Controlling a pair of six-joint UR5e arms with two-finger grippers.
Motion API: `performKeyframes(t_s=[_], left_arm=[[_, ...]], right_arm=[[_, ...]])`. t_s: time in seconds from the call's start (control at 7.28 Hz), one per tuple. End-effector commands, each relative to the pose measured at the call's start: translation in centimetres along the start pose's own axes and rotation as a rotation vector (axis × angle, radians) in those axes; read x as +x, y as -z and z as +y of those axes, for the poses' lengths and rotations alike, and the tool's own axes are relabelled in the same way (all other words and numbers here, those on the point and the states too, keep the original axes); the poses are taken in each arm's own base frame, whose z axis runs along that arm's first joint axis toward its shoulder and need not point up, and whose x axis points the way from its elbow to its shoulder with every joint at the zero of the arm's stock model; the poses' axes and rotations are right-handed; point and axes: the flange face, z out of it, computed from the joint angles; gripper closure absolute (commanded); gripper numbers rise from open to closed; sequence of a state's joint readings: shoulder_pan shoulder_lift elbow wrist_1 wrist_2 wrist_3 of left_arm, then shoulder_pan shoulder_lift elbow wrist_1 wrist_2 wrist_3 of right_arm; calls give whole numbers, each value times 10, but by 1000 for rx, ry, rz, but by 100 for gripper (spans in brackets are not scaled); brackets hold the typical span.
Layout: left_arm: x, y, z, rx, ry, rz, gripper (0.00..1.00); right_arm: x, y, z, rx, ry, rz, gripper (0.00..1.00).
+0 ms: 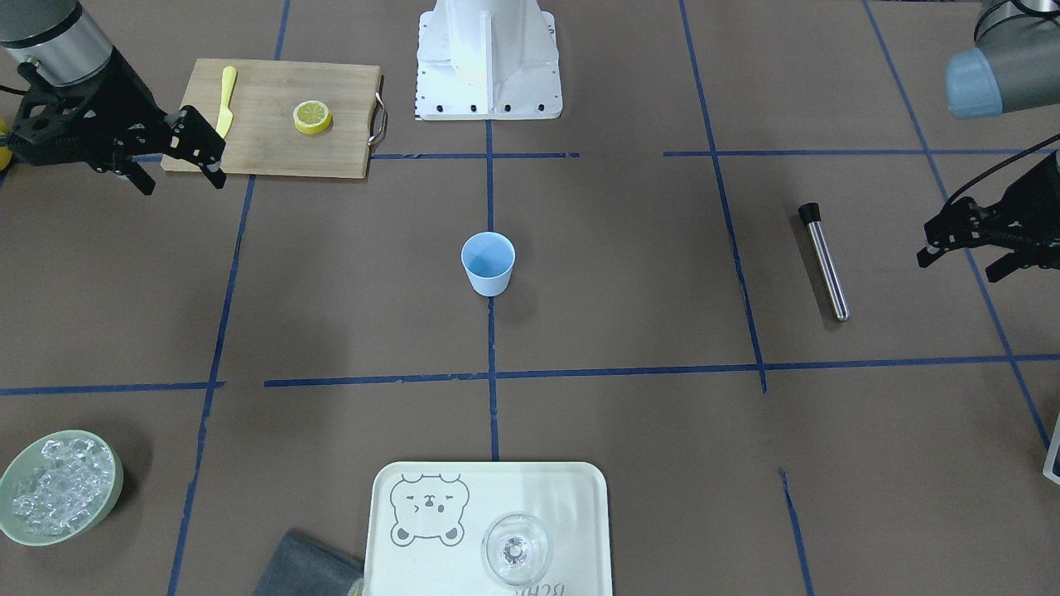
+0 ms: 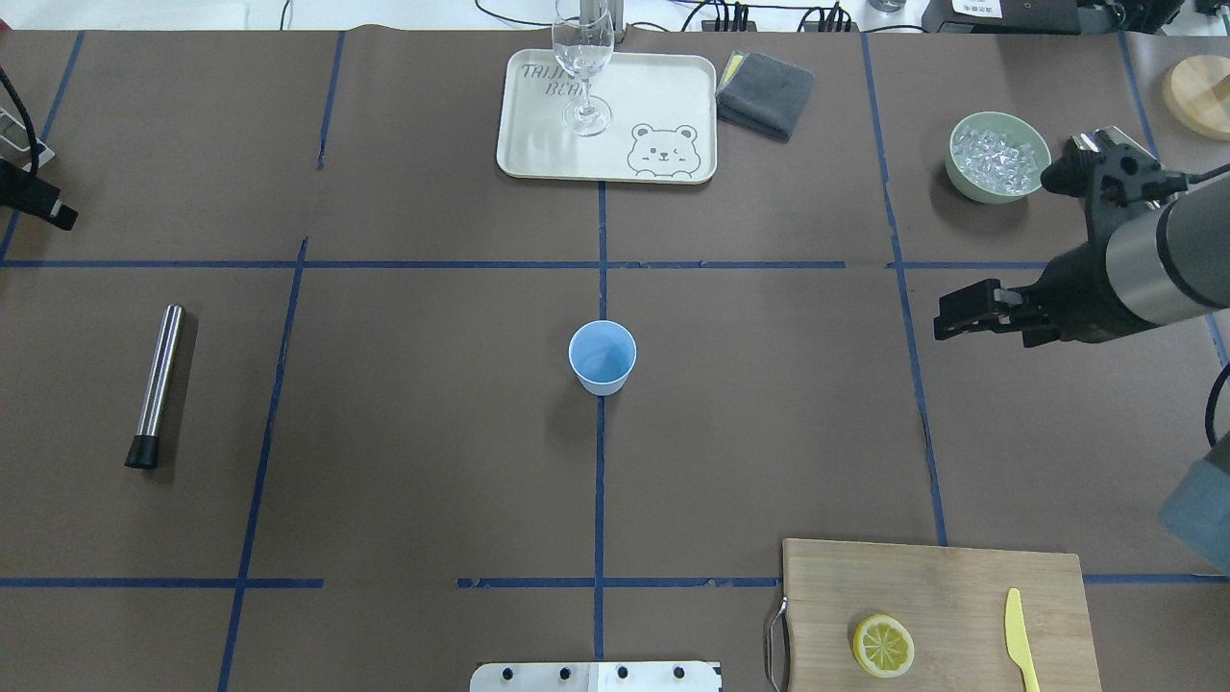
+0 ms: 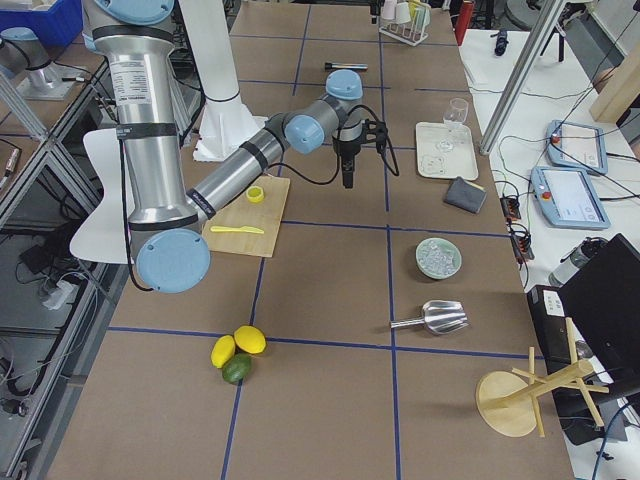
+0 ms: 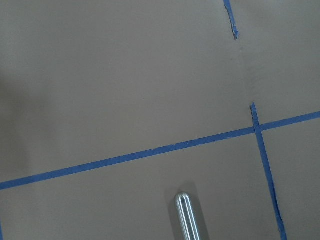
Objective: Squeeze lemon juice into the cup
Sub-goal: 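Move the right gripper over the lemon slices on the cutting board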
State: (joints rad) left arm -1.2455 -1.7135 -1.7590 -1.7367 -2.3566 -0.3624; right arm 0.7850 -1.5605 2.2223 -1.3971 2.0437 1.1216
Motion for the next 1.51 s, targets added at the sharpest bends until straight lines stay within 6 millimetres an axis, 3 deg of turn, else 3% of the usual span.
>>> performKeyframes(t_s=[0.0, 0.27, 0.69, 0.82, 1.37], left_arm=[[3, 0, -1, 3, 6, 2, 0], [3, 1, -1, 4, 5, 3, 0], [5, 2, -1, 6, 3, 5, 0], [6, 2, -2, 8, 1, 6, 0], [6, 2, -2, 8, -1, 8, 0]], right_arm=[[-40, -41, 76, 40, -22, 27, 0], [-73, -76, 151, 59, 5, 42, 0], [-71, -104, 227, 109, 49, 80, 0], [-64, -111, 242, 105, 49, 97, 0], [-49, -131, 269, 127, 47, 123, 0]])
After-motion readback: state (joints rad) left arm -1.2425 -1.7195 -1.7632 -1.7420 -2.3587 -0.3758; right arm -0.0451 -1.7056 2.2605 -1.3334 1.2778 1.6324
